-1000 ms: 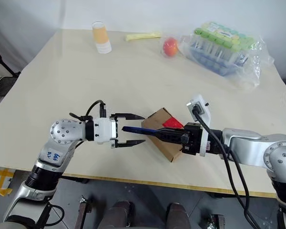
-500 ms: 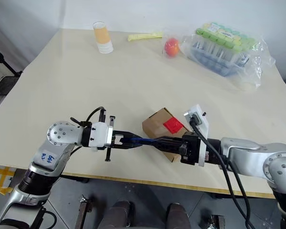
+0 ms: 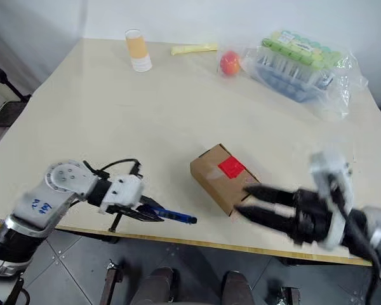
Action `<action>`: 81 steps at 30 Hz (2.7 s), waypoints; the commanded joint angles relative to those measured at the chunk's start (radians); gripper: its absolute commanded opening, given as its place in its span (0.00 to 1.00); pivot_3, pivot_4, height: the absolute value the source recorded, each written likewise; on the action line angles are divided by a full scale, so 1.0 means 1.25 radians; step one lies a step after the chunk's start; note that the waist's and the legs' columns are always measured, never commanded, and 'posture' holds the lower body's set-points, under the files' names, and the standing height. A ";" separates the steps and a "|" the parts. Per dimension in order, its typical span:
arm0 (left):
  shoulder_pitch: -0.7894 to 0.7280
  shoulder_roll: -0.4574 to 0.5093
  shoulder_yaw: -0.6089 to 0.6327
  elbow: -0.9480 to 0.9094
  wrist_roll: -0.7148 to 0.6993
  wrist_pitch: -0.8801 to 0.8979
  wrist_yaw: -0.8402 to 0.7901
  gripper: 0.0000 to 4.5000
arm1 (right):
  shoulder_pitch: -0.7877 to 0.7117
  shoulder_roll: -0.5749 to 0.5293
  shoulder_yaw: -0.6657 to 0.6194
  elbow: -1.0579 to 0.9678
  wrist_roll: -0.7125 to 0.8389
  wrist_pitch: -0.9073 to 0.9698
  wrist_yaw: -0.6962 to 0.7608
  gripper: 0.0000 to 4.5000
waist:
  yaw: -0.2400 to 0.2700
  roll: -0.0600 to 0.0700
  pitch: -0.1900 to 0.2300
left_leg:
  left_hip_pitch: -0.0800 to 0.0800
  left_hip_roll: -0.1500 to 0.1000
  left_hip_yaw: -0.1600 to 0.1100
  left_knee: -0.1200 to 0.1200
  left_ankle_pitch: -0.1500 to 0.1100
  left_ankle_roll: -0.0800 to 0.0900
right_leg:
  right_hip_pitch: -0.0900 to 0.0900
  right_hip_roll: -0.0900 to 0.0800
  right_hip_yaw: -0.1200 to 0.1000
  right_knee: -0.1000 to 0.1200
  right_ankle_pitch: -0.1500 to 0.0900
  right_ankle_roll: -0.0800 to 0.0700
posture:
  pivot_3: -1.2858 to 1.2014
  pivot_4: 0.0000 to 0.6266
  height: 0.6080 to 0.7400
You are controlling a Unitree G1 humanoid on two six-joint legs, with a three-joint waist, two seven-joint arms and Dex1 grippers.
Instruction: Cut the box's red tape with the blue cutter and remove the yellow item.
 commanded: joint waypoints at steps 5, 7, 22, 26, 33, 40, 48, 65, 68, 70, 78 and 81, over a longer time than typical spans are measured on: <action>-0.042 -0.053 -0.116 -0.105 0.084 0.177 0.093 0.09 | -0.037 0.005 0.348 -0.106 -0.511 -0.132 0.026 0.16 | -0.007 -0.001 0.000 | 0.001 0.000 0.001 0.001 0.001 0.000 | 0.000 0.000 0.002 0.001 0.000 0.000 | 0.52 0.24 1.00; -0.041 -0.050 -0.130 -0.111 0.100 0.196 0.103 0.09 | -0.052 0.009 0.426 -0.086 -0.638 -0.177 0.013 0.02 | -0.007 -0.001 0.000 | 0.001 0.000 0.001 0.001 0.001 0.000 | -0.001 0.000 0.002 0.002 0.000 0.000 | 0.52 0.24 1.00; -0.045 -0.067 -0.141 -0.120 0.091 0.277 0.123 0.09 | -0.197 0.101 0.668 0.016 -0.888 -0.215 0.045 0.01 | -0.004 -0.001 0.000 | 0.001 0.000 0.001 0.001 0.001 0.000 | -0.001 0.000 0.002 0.002 0.000 0.000 | 0.52 0.24 1.00; -0.048 -0.064 -0.142 -0.119 0.086 0.293 0.118 0.09 | -0.233 0.140 0.695 0.031 -0.894 -0.173 0.033 0.01 | -0.006 -0.001 0.000 | 0.001 0.000 0.001 0.001 0.001 -0.001 | -0.001 0.000 0.002 0.003 0.000 0.000 | 0.52 0.24 1.00; -0.048 -0.059 -0.137 -0.106 0.091 0.291 0.121 0.09 | -0.261 0.157 0.718 0.051 -0.903 -0.150 0.054 0.01 | -0.005 -0.001 0.000 | 0.001 0.000 0.001 0.001 0.001 -0.001 | -0.001 0.000 0.002 0.003 0.000 0.000 | 0.52 0.24 1.00; -0.063 -0.065 -0.136 -0.079 0.095 0.282 0.120 0.09 | -0.281 0.152 0.744 0.074 -0.931 -0.162 0.093 0.01 | -0.005 -0.001 0.000 | 0.001 0.000 0.001 0.001 0.001 -0.001 | -0.001 0.000 0.002 0.003 0.000 0.000 | 0.52 0.24 1.00; -0.084 -0.072 -0.145 -0.060 0.101 0.282 0.119 0.09 | -0.296 0.153 0.794 0.124 -1.008 -0.228 0.158 0.01 | -0.006 -0.001 0.000 | 0.001 0.000 0.001 0.002 0.001 -0.001 | -0.001 0.000 0.002 0.004 0.000 0.000 | 0.52 0.24 1.00; -0.087 -0.049 -0.143 -0.070 0.084 0.304 0.084 0.17 | -0.306 0.219 0.722 0.119 -0.932 -0.197 0.214 0.00 | -0.007 -0.001 0.000 | 0.001 0.000 0.000 0.002 0.001 -0.001 | -0.001 0.000 0.002 0.005 0.000 0.000 | 0.52 0.24 1.00; -0.071 -0.064 -0.118 -0.048 0.102 0.238 0.119 0.35 | -0.272 0.203 0.655 0.092 -0.860 -0.163 0.228 0.00 | -0.006 -0.001 0.000 | 0.001 0.000 0.000 0.002 0.001 -0.001 | -0.001 0.000 0.002 0.005 0.000 0.000 | 0.52 0.24 1.00; -0.054 -0.079 -0.101 -0.032 0.113 0.187 0.149 0.48 | -0.241 0.181 0.615 0.070 -0.827 -0.148 0.237 0.00 | -0.004 -0.001 0.000 | 0.001 0.000 0.000 0.003 0.001 -0.001 | -0.001 0.000 0.002 0.005 0.000 0.000 | 0.52 0.24 1.00; 0.040 -0.104 -0.046 0.038 0.143 -0.064 0.194 0.54 | -0.153 0.153 0.496 0.010 -0.740 -0.106 0.204 0.00 | -0.007 -0.001 0.000 | 0.001 0.000 0.000 0.003 0.001 -0.001 | -0.001 0.000 0.002 0.006 0.000 0.000 | 0.52 0.24 1.00; 0.049 -0.122 -0.036 0.052 0.136 -0.095 0.202 0.54 | -0.150 0.147 0.481 -0.001 -0.722 -0.093 0.193 0.00 | -0.004 -0.001 0.000 | 0.001 0.000 0.000 0.005 0.001 -0.001 | -0.001 0.000 0.002 0.006 0.000 0.000 | 0.52 0.24 1.00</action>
